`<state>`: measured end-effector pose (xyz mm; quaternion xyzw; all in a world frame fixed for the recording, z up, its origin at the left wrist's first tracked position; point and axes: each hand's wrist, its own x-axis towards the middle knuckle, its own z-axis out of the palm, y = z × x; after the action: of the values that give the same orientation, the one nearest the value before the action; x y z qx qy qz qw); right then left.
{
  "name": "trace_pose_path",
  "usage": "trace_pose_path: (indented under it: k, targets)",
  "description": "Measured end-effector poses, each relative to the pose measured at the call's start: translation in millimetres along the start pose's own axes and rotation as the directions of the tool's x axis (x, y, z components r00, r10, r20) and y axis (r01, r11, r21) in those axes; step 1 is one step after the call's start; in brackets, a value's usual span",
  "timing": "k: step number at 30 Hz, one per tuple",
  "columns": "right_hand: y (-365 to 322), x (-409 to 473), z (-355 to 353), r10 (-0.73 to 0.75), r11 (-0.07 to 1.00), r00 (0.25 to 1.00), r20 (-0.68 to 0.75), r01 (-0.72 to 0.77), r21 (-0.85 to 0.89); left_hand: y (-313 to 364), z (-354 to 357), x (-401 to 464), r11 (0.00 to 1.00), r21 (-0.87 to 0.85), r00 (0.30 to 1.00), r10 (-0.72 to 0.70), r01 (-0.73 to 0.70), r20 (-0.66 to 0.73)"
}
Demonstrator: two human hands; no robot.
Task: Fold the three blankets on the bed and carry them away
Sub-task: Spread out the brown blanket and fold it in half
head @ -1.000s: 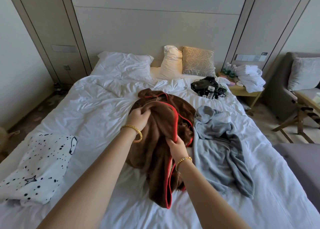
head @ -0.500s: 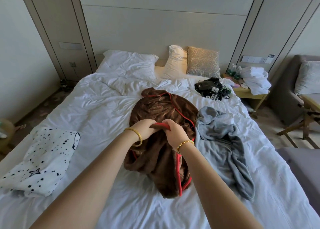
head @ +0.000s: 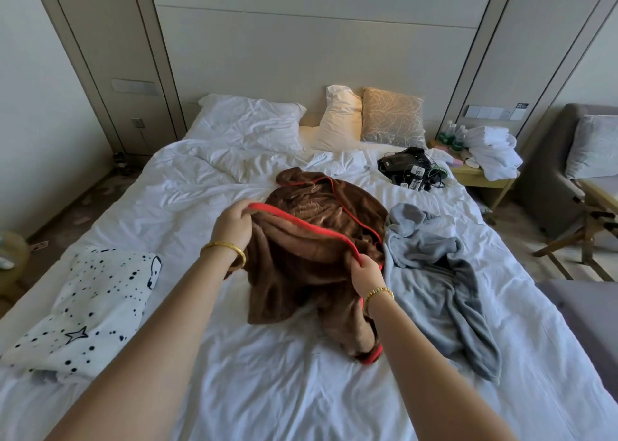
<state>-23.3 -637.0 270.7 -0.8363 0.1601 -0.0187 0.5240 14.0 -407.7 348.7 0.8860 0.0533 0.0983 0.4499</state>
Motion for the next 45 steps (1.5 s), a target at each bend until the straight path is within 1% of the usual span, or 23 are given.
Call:
trace_pose_path:
  k: [2, 3, 6, 8, 11, 12, 14, 16, 18, 20, 21, 24, 26, 28, 30, 31, 33, 36, 39, 41, 42, 43, 45]
  targets:
    - [-33, -1, 9, -0.110, 0.994, 0.994, 0.015, 0.110, 0.028, -9, 5, -1, 0.997, 0.063, 0.991, 0.025, -0.033, 0.131]
    - [-51, -3, 13, -0.178, 0.984, 0.983, 0.044, 0.178, -0.001, -12, 8, -3, 0.995, 0.085, 0.969, 0.035, -0.057, 0.245]
    - [-94, -13, 27, -0.339, 0.923, 0.912, 0.232, 0.370, -0.107, -14, 14, -5, 0.983, 0.129, 0.825, 0.038, -0.133, 0.564]
    - [-109, -18, 37, -0.346, 0.887, 0.869, 0.353, 0.426, -0.179, -11, 13, -3, 0.970, 0.139, 0.779, 0.071, -0.200, 0.623]
    - [-111, -21, 42, -0.324, 0.911, 0.888, 0.327, 0.386, -0.146, -11, 4, 7, 0.951, 0.098, 0.765, 0.173, -0.295, 0.621]
    - [-107, -22, 44, -0.288, 0.942, 0.915, 0.284, 0.324, -0.090, -11, 1, 9, 0.943, 0.099, 0.770, 0.196, -0.318, 0.608]
    - [-97, -24, 47, -0.151, 0.988, 0.957, 0.247, 0.153, 0.011, -12, -4, 10, 0.957, 0.053, 0.824, 0.215, -0.284, 0.524]
    - [-84, -27, 57, -0.015, 0.997, 0.947, 0.321, 0.038, -0.066, -10, -8, 9, 0.977, -0.052, 0.900, 0.211, -0.208, 0.381]
    - [-69, -33, 73, 0.064, 0.960, 0.923, 0.379, 0.047, -0.277, -11, -15, 12, 0.977, -0.195, 0.961, 0.137, -0.090, 0.241]
    - [-53, -40, 88, 0.111, 0.914, 0.943, 0.315, 0.028, -0.405, -14, -31, 20, 0.943, -0.328, 0.987, -0.004, 0.058, 0.163]
    - [-45, -43, 95, 0.123, 0.931, 0.956, 0.266, -0.019, -0.364, -18, -39, 27, 0.928, -0.361, 0.987, -0.042, 0.096, 0.153]
    - [-33, -49, 110, 0.152, 0.974, 0.979, 0.133, -0.125, -0.190, -37, -60, 38, 0.930, -0.364, 0.989, -0.002, 0.055, 0.145]
    - [-30, -52, 117, 0.125, 0.957, 0.991, 0.039, -0.110, -0.267, -51, -68, 43, 0.962, -0.274, 0.990, 0.033, 0.005, 0.136]
    - [-33, -52, 118, 0.044, 0.966, 0.996, -0.083, -0.063, -0.251, -68, -74, 51, 0.995, 0.063, 0.969, 0.055, -0.072, 0.242]
    - [-45, -50, 112, -0.040, 0.989, 0.990, -0.133, 0.020, -0.149, -81, -78, 54, 0.920, 0.364, 0.905, -0.028, -0.143, 0.425]
    - [-55, -50, 107, -0.084, 0.989, 0.991, -0.107, 0.069, -0.131, -84, -79, 51, 0.893, 0.410, 0.867, -0.050, -0.184, 0.496]
    - [-77, -48, 105, -0.172, 0.973, 0.985, 0.027, 0.174, -0.152, -81, -74, 42, 0.880, 0.344, 0.795, 0.060, -0.327, 0.603]
    - [-103, -53, 115, -0.252, 0.930, 0.938, 0.239, 0.303, -0.207, -70, -55, 22, 0.819, 0.227, 0.639, 0.206, -0.527, 0.741]
    - [-110, -59, 116, -0.274, 0.916, 0.921, 0.278, 0.338, -0.216, -67, -41, 19, 0.871, 0.149, 0.607, 0.194, -0.468, 0.771]
    - [-105, -61, 110, -0.219, 0.951, 0.945, 0.241, 0.262, -0.161, -67, -40, 19, 0.921, 0.095, 0.631, 0.181, -0.378, 0.754]
    - [-100, -61, 108, -0.148, 0.967, 0.960, 0.237, 0.191, -0.171, -66, -40, 20, 0.935, 0.071, 0.675, 0.197, -0.348, 0.711]
    - [-95, -61, 106, -0.061, 0.964, 0.968, 0.243, 0.120, -0.237, -65, -39, 22, 0.945, 0.053, 0.736, 0.216, -0.324, 0.641]
    - [-79, -61, 108, 0.101, 0.893, 0.961, 0.256, 0.026, -0.449, -61, -38, 26, 0.967, -0.005, 0.853, 0.226, -0.254, 0.470]
